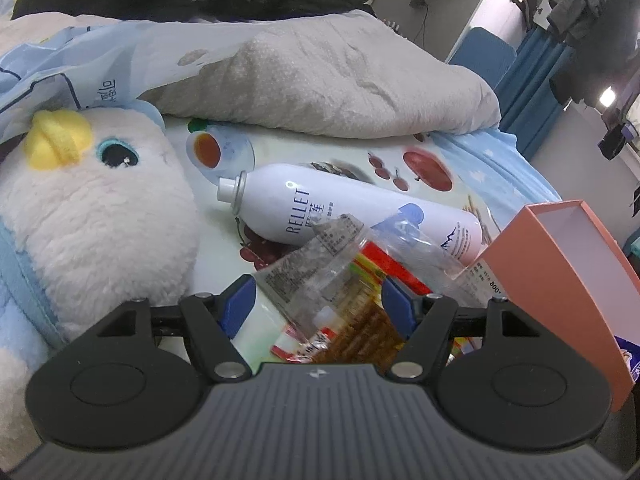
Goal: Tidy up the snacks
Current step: 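Grasp the clear grey pack with the left gripper while the right grasps the strip pack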
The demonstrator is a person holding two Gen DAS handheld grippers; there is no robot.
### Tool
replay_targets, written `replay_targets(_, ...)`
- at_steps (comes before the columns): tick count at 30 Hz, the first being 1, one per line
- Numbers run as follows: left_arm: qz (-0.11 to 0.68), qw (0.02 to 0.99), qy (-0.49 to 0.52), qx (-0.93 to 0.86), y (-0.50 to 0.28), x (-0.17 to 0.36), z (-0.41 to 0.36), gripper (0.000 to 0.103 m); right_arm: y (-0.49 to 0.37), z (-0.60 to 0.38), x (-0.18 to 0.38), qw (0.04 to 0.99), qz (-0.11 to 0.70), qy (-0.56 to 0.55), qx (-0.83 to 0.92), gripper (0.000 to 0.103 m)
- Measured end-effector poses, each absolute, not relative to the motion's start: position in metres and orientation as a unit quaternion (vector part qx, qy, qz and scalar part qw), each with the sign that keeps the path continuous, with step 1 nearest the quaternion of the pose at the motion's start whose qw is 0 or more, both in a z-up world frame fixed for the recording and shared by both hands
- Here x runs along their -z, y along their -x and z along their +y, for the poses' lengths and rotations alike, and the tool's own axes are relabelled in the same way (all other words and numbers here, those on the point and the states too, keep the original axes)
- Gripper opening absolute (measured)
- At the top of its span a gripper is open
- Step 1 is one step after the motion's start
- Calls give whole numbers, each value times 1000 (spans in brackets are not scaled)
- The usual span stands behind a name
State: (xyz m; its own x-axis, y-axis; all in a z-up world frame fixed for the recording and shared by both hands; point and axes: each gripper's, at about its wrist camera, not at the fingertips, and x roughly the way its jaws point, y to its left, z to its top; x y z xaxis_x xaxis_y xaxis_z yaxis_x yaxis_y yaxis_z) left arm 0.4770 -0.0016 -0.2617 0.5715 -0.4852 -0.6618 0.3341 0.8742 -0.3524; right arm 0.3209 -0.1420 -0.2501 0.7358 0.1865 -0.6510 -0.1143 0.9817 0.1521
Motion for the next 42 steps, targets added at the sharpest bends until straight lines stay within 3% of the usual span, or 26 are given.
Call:
replay_targets(12,408,878,62,243,-482,266,-21,76,-299,-171,242,920,378,-80,-57,18)
replay_targets(28,396,886,-51,238,-488,284,-60,87,-283,-178,241,915,391,-74,-65,17)
replay_targets(34,392,889,-52,229,-483,282,-58,73,-282,-177,239,916,390,-70,-65,16)
replay_targets(42,402,889,-45,217,-465,277,-48,67,-276,-174,235,917,390,-60,-66,14)
